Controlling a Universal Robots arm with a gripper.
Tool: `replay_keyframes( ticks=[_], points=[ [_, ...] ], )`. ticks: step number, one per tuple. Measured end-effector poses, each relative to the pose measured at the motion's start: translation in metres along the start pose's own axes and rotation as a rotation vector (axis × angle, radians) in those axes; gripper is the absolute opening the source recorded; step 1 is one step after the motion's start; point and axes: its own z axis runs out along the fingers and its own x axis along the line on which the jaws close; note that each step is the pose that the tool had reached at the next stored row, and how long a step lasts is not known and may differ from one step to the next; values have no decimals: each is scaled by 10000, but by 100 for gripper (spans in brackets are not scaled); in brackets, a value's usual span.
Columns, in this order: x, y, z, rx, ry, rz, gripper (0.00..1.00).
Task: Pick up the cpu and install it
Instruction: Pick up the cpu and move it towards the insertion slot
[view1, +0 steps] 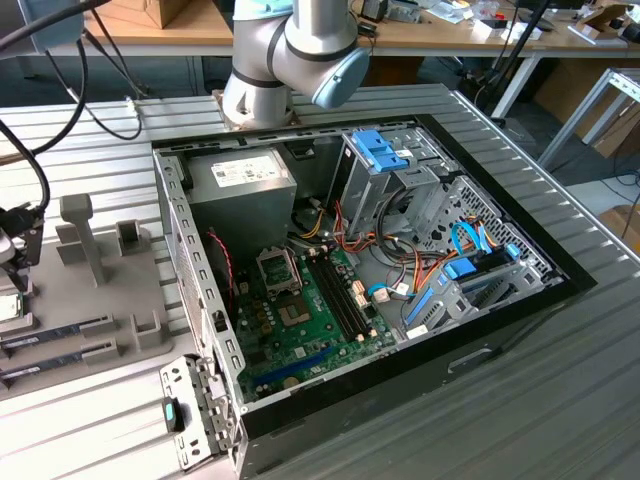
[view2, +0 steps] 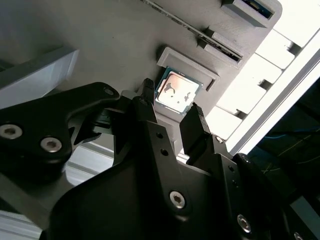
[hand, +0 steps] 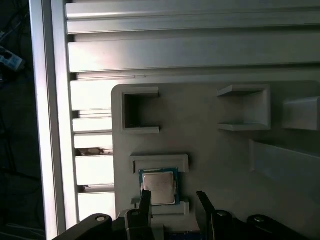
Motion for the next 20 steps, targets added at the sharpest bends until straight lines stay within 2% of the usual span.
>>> replay_keyframes(
  ticks=[20],
  points=[
    [2,0,87,0,0,0,48]
  ],
)
